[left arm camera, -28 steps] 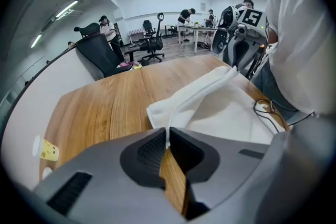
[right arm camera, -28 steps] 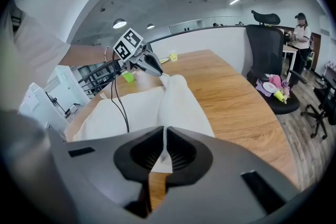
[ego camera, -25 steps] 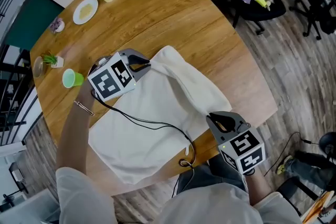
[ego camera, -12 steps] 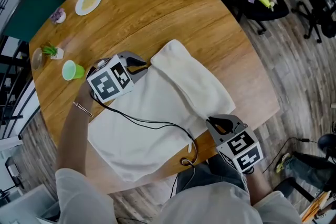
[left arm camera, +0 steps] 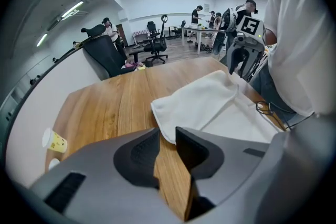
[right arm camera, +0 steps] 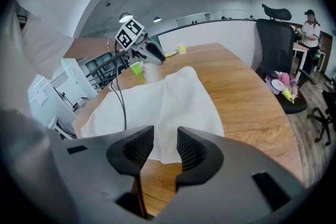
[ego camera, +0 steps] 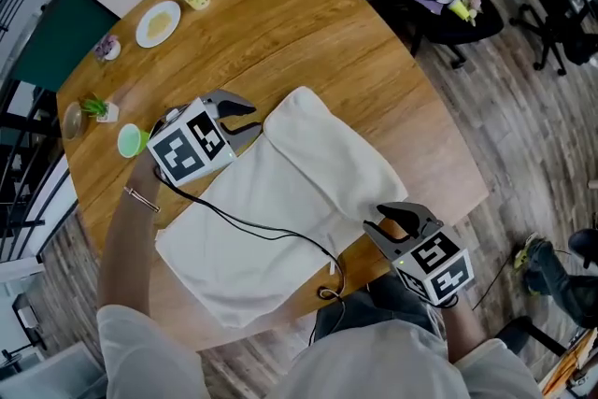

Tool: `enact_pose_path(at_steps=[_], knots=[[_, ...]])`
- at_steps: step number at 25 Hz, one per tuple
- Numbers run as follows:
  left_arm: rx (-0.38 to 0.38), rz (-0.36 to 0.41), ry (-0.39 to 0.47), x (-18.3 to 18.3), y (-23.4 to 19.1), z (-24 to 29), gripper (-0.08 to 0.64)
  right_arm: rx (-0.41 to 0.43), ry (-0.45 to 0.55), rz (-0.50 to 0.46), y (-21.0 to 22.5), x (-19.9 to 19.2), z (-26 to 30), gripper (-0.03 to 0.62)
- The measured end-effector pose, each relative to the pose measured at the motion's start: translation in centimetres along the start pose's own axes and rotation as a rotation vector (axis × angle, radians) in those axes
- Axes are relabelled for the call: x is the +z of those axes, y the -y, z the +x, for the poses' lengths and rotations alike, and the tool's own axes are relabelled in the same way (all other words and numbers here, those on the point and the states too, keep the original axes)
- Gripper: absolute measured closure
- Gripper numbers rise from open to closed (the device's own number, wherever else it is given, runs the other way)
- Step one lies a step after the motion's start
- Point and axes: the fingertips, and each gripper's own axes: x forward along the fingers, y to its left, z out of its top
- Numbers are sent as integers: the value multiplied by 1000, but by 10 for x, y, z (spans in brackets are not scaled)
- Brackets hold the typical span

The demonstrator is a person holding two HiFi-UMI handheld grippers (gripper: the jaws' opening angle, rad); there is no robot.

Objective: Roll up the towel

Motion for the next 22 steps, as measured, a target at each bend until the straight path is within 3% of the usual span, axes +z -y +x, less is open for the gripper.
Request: enact_pose_path(at_steps=[6, 9, 14, 22], knots=[[45, 90, 89, 67, -16, -40, 439, -110, 23, 65, 44, 2, -32, 449], [53, 159, 88, 95, -22, -50, 433, -145, 28, 102, 60, 2, -42, 449], [-17, 306, -115, 97, -25, -15, 433, -184, 51, 149, 80, 6, -42, 449], [-163, 312, -247, 82, -31, 65, 430, -166, 17, 197, 102, 1, -18, 453]])
